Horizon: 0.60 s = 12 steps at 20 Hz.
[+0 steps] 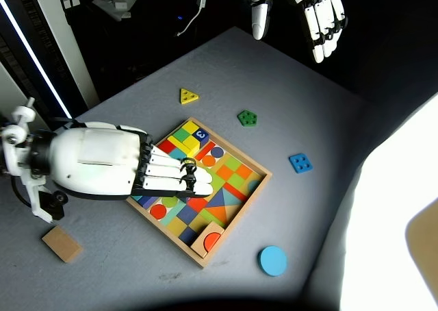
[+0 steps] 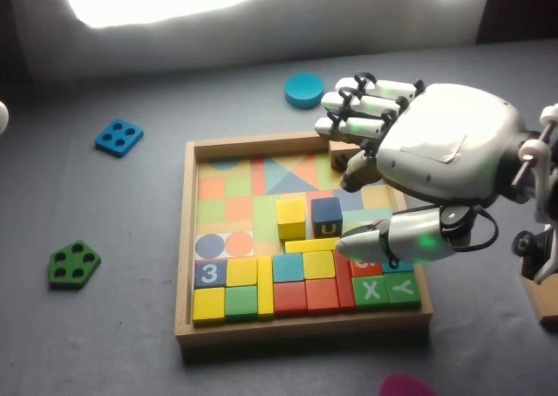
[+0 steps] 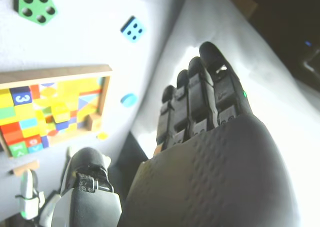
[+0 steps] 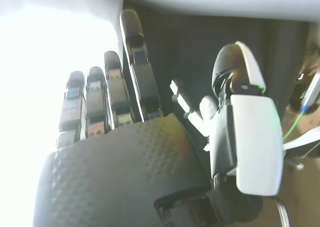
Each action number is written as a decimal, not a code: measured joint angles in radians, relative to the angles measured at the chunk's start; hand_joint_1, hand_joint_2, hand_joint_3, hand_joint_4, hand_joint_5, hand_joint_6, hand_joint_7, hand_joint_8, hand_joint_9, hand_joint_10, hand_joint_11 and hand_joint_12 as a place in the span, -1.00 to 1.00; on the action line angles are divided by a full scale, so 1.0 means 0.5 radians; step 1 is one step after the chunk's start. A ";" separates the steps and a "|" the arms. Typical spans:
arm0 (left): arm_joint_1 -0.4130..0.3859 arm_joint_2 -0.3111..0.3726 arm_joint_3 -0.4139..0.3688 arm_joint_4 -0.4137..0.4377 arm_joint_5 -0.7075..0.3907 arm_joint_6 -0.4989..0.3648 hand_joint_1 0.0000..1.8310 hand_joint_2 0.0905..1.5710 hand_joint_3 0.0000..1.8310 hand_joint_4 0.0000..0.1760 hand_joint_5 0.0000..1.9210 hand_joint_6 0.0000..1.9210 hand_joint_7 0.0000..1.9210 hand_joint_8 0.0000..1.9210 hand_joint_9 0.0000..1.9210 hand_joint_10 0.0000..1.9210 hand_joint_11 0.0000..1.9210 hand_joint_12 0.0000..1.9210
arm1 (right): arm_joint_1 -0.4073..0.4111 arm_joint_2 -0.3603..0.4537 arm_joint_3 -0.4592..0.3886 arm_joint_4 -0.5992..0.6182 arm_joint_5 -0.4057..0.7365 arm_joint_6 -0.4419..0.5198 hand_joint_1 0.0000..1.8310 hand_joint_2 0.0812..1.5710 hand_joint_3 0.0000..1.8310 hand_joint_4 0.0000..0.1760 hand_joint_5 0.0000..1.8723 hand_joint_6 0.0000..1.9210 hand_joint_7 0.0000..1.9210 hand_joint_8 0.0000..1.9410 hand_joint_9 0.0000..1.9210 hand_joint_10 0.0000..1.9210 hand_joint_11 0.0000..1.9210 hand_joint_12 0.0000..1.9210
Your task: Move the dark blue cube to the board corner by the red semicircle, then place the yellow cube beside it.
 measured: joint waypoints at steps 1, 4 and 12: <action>0.000 0.000 0.000 -0.001 0.000 -0.001 -1.00 0.37 -1.00 -0.69 -0.86 -0.99 -0.85 -1.00 -0.82 -1.00 -1.00 -0.27 | -0.001 -0.011 0.014 0.005 -0.002 -0.002 -1.00 0.42 -0.99 -1.00 -0.13 -0.92 -0.82 -1.00 -1.00 -1.00 -1.00 -1.00; 0.000 0.000 0.000 -0.001 0.000 -0.001 -1.00 0.37 -1.00 -0.67 -0.85 -1.00 -0.84 -1.00 -0.82 -0.99 -1.00 -0.27 | -0.009 -0.048 0.046 0.008 0.001 -0.013 -1.00 0.42 -1.00 -1.00 -0.11 -0.92 -0.81 -0.99 -1.00 -1.00 -1.00 -1.00; 0.000 0.000 0.001 0.000 0.000 -0.001 -1.00 0.39 -1.00 -0.72 -0.84 -1.00 -0.84 -1.00 -0.82 -1.00 -1.00 -0.27 | -0.011 -0.150 0.105 0.076 -0.017 -0.014 -1.00 0.40 -1.00 -1.00 -0.13 -0.94 -0.81 -0.99 -1.00 -1.00 -1.00 -1.00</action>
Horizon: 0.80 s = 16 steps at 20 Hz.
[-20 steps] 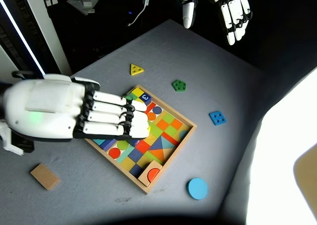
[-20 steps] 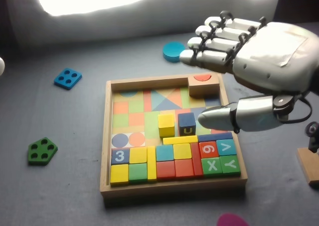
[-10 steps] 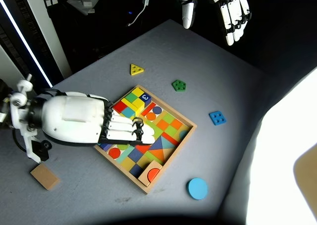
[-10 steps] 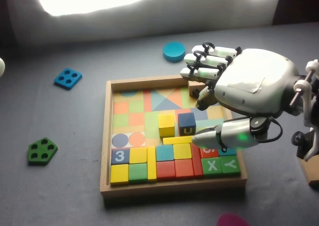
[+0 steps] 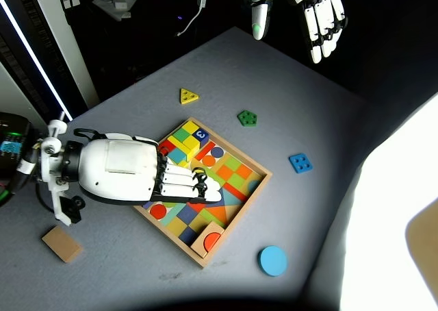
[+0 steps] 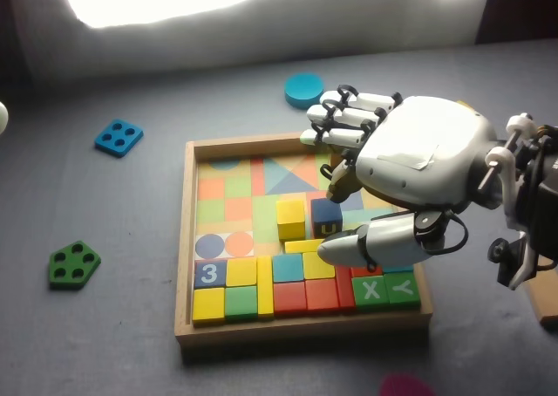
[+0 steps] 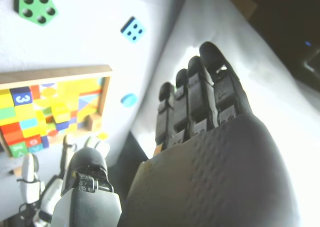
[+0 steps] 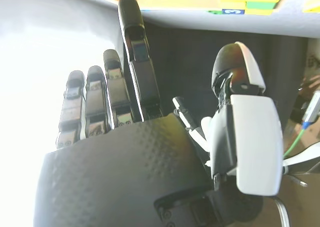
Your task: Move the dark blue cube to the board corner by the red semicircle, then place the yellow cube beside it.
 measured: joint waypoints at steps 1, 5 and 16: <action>0.000 0.000 0.000 -0.001 0.000 0.000 -1.00 0.39 -1.00 -0.72 -0.84 -1.00 -0.83 -1.00 -0.81 -1.00 -1.00 -0.28 | 0.000 -0.005 0.000 0.000 -0.005 -0.001 -1.00 0.41 -1.00 -1.00 -0.14 -0.94 -0.82 -1.00 -1.00 -1.00 -1.00 -1.00; 0.000 0.000 0.000 0.000 0.001 0.000 -1.00 0.39 -1.00 -0.66 -0.86 -1.00 -0.84 -1.00 -0.82 -1.00 -1.00 -0.28 | -0.002 -0.058 0.010 -0.001 -0.011 0.000 -1.00 0.42 -0.99 -1.00 -0.15 -0.95 -0.82 -1.00 -1.00 -1.00 -1.00 -1.00; 0.000 0.000 0.000 0.003 0.001 0.000 -1.00 0.39 -1.00 -0.72 -0.85 -1.00 -0.85 -1.00 -0.82 -0.99 -1.00 -0.28 | -0.025 -0.074 0.054 0.030 -0.032 0.002 -1.00 0.42 -1.00 -1.00 -0.13 -0.95 -0.80 -0.99 -1.00 -1.00 -1.00 -1.00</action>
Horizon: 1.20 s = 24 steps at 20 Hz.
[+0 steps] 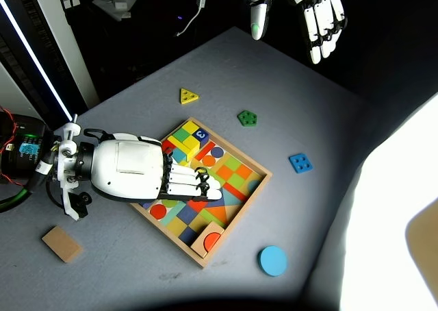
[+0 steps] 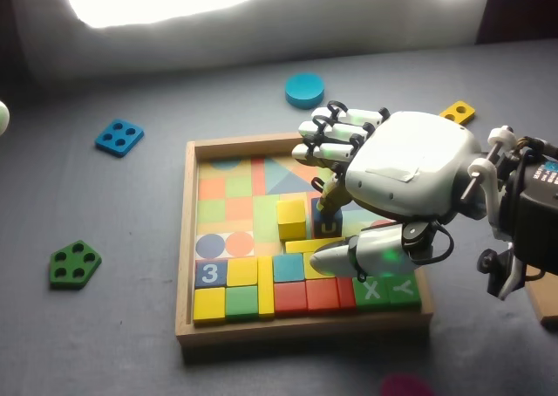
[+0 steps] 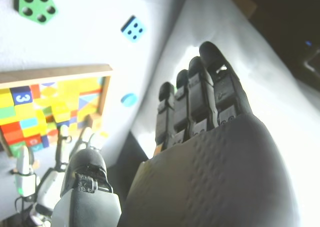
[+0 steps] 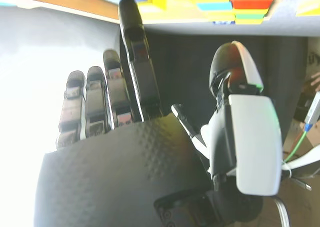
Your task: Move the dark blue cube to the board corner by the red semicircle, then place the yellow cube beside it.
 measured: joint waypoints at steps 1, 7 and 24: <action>0.000 0.000 0.000 -0.001 0.000 0.000 -1.00 0.40 -1.00 -0.66 -0.83 -0.99 -0.83 -0.99 -0.80 -0.99 -1.00 -0.22 | -0.009 0.000 0.009 0.001 0.003 0.000 -1.00 0.42 -1.00 -1.00 -0.12 -0.95 -0.81 -0.99 -1.00 -1.00 -1.00 -1.00; 0.000 0.000 0.000 -0.005 0.000 0.001 -1.00 0.42 -0.99 -0.70 -0.84 -0.99 -0.84 -0.99 -0.81 -1.00 -1.00 -0.26 | -0.014 -0.002 0.093 0.001 0.021 0.007 -1.00 0.43 -1.00 -1.00 -0.14 -0.96 -0.81 -1.00 -1.00 -1.00 -1.00 -1.00; 0.000 0.000 0.000 -0.002 0.000 0.000 -1.00 0.40 -1.00 -0.71 -0.85 -0.99 -0.84 -1.00 -0.81 -1.00 -1.00 -0.24 | -0.050 0.047 0.225 0.034 0.069 -0.101 -1.00 0.43 -1.00 -1.00 -0.14 -0.98 -0.81 -0.99 -1.00 -1.00 -1.00 -1.00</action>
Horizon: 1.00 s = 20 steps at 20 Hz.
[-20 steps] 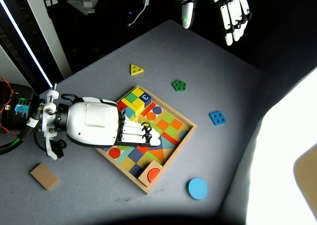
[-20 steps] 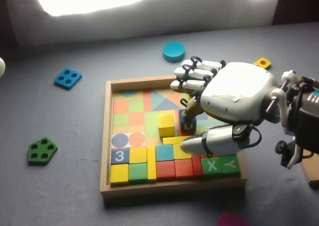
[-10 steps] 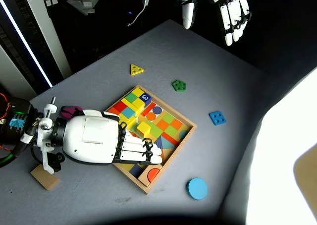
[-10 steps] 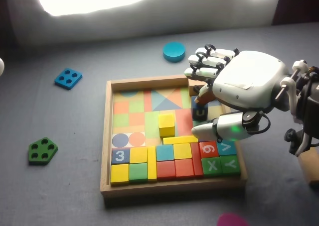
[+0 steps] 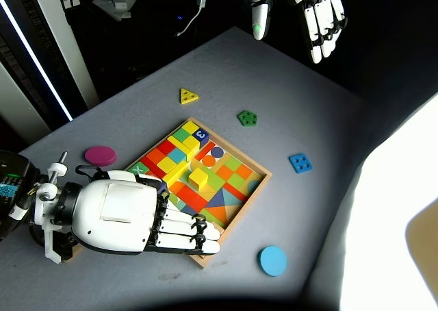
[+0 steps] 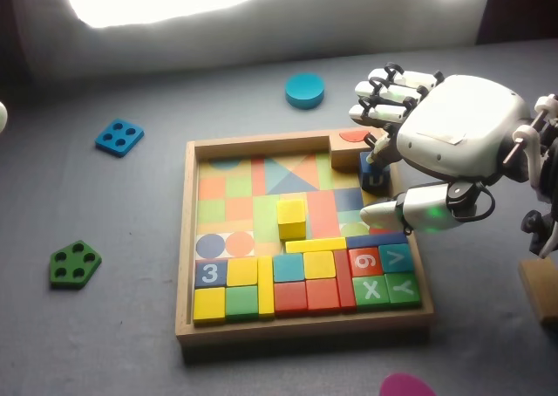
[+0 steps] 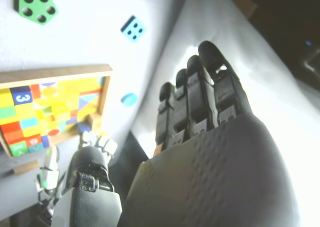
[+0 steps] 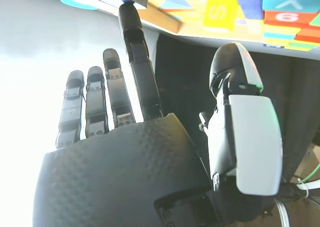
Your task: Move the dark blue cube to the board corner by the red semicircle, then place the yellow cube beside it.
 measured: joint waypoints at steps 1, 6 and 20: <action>0.000 0.000 0.000 -0.001 0.000 0.000 -1.00 0.40 -1.00 -0.75 -0.85 -1.00 -0.84 -1.00 -0.82 -1.00 -1.00 -0.22 | 0.001 0.000 0.000 0.046 0.005 -0.043 -0.99 0.43 -0.99 -1.00 -0.15 -0.98 -0.81 -1.00 -1.00 -1.00 -1.00 -1.00; 0.000 0.000 0.000 -0.002 0.000 0.001 -1.00 0.42 -1.00 -0.75 -0.83 -0.99 -0.82 -0.99 -0.79 -0.99 -1.00 -0.18 | 0.000 -0.006 0.002 0.060 0.020 -0.061 -1.00 0.43 -0.99 -1.00 -0.15 -0.98 -0.81 -1.00 -1.00 -1.00 -1.00 -1.00; 0.000 0.000 0.000 -0.003 -0.001 0.000 -1.00 0.47 -0.99 -0.72 -0.86 -1.00 -0.84 -1.00 -0.81 -1.00 -1.00 -0.26 | 0.067 -0.032 0.049 0.074 0.034 -0.040 -1.00 0.42 -1.00 -1.00 -0.13 -0.98 -0.80 -1.00 -1.00 -1.00 -1.00 -1.00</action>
